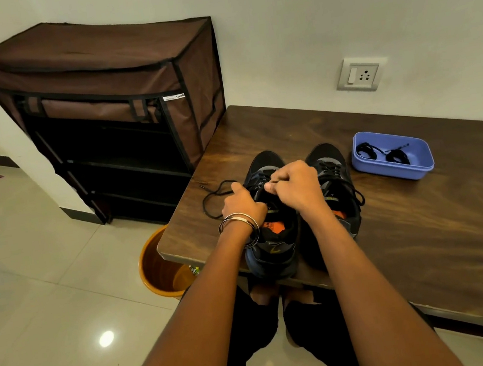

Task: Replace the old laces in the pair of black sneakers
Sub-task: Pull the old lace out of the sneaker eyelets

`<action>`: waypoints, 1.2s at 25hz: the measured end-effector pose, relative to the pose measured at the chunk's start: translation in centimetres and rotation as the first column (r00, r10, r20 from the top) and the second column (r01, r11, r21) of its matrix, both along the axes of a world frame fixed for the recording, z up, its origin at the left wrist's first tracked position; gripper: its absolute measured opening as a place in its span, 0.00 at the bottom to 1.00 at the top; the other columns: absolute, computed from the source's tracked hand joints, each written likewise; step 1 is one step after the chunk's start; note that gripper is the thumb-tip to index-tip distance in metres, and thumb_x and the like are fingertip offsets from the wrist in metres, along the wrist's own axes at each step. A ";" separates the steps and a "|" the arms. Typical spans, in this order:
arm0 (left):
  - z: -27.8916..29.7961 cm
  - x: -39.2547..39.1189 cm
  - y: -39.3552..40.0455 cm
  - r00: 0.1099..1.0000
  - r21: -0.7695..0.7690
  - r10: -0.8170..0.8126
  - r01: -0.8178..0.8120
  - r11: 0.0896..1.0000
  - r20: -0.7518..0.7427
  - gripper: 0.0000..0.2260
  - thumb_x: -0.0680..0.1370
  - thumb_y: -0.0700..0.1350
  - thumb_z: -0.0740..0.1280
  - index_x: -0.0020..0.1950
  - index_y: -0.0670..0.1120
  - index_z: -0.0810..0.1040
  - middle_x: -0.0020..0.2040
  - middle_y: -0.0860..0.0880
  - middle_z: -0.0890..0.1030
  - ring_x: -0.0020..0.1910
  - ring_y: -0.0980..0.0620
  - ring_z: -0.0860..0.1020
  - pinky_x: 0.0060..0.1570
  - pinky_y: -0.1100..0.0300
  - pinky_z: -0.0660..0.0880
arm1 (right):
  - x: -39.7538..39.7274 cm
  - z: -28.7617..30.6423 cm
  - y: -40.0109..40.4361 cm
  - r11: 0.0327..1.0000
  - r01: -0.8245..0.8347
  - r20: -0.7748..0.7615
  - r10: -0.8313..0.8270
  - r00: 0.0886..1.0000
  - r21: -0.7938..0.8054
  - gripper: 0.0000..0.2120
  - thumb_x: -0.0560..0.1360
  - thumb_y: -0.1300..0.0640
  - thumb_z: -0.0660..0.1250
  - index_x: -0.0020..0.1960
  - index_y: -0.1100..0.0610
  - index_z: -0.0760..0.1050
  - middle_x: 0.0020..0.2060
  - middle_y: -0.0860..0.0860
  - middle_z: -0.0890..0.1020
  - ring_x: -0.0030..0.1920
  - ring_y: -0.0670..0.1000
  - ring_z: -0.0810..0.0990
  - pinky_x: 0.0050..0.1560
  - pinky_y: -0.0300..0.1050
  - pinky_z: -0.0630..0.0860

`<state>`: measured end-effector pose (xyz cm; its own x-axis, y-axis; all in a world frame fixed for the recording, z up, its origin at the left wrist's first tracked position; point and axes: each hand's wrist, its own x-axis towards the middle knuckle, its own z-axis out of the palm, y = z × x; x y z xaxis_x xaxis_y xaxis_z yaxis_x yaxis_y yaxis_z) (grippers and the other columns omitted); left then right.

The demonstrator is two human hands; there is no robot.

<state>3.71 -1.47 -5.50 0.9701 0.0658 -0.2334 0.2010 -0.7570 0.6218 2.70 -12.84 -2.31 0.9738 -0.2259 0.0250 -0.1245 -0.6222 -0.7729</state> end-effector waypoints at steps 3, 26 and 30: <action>0.0 0.0 -0.1 1.000 -0.003 0.005 -0.005 1.000 0.006 0.21 0.74 0.44 0.66 0.64 0.41 0.64 0.59 0.37 0.76 0.56 0.36 0.76 0.52 0.49 0.73 | -1.4 1.7 -0.7 0.873 0.122 0.002 -0.139 0.990 0.472 0.07 0.71 0.70 0.70 0.41 0.62 0.85 0.41 0.54 0.86 0.49 0.51 0.84 0.47 0.43 0.79; -0.5 0.5 0.2 1.000 -0.038 0.008 -0.008 0.999 -0.007 0.22 0.73 0.43 0.65 0.65 0.42 0.64 0.59 0.38 0.76 0.57 0.36 0.76 0.55 0.48 0.74 | -0.4 1.4 -0.5 0.931 0.179 -0.136 -0.142 0.981 0.317 0.09 0.76 0.62 0.67 0.41 0.67 0.80 0.43 0.59 0.84 0.46 0.58 0.82 0.46 0.54 0.79; -0.4 0.5 0.0 1.000 -0.034 0.003 -0.003 0.999 -0.006 0.21 0.73 0.42 0.65 0.65 0.42 0.64 0.60 0.38 0.75 0.58 0.37 0.76 0.55 0.49 0.73 | -2.1 4.5 -3.0 0.376 0.166 -0.055 -0.289 0.956 0.912 0.13 0.81 0.65 0.60 0.40 0.59 0.76 0.34 0.51 0.81 0.41 0.51 0.81 0.47 0.47 0.77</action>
<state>4.21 -1.45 -5.94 0.9685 0.0607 -0.2414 0.2070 -0.7350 0.6457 0.60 -15.81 2.14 0.8873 -0.3878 -0.2497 -0.0351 0.4830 -0.8749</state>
